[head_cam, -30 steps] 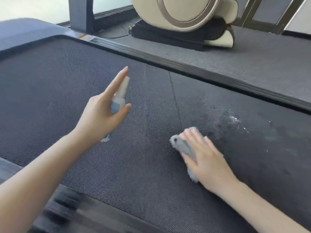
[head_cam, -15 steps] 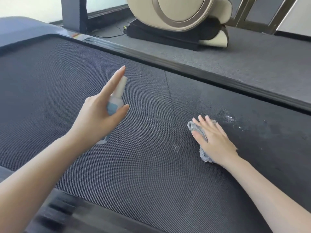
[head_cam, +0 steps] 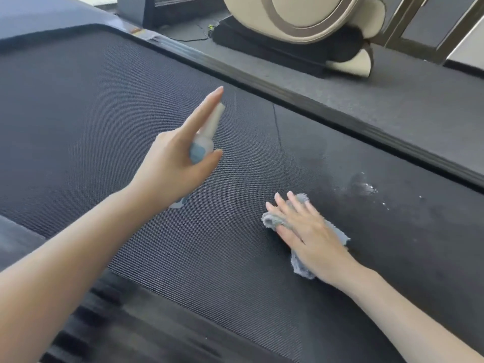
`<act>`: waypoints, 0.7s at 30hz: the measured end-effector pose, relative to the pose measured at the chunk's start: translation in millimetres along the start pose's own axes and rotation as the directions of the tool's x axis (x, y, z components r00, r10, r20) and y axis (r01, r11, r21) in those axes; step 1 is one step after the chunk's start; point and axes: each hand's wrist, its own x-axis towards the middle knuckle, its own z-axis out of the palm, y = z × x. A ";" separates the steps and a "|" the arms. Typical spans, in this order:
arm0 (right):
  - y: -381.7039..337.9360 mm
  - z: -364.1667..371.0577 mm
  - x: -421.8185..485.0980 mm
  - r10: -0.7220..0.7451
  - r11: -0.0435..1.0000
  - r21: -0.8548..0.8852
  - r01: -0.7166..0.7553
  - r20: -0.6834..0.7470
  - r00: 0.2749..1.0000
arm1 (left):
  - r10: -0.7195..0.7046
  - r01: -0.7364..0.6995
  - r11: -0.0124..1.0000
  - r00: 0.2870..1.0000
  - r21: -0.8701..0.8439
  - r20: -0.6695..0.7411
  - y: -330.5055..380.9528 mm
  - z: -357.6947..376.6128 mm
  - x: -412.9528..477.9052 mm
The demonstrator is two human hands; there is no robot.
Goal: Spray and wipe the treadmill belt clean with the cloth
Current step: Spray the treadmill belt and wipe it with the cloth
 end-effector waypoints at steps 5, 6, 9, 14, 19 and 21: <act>-66.3 27.7 -12.5 -0.298 0.954 -0.012 0.301 0.110 0.948 | 0.050 -0.051 0.999 0.997 -0.006 -0.055 -5.7 -0.8 -4.7; -75.2 33.5 -13.2 -0.349 0.935 -0.032 0.354 0.113 0.930 | 0.055 -0.056 0.998 0.997 -0.005 -0.059 -6.6 -0.7 -5.0; -85.2 43.9 -15.5 -0.425 0.894 -0.116 0.434 0.092 0.901 | 0.043 -0.043 0.999 0.996 0.003 -0.074 -10.4 -0.7 -4.1; -85.6 46.7 -15.6 -0.383 0.895 -0.220 0.388 0.069 0.921 | 0.039 -0.039 0.999 0.996 0.004 -0.078 -19.2 -1.5 -1.7; -85.1 50.3 -14.3 -0.324 0.916 -0.243 0.319 0.018 0.946 | 0.030 -0.031 0.999 0.997 -0.013 -0.069 -24.6 1.5 1.2; -84.4 51.3 -12.3 -0.300 0.925 -0.246 0.289 -0.007 0.954 | 0.024 -0.025 1.000 0.997 -0.017 -0.070 -26.7 3.4 2.2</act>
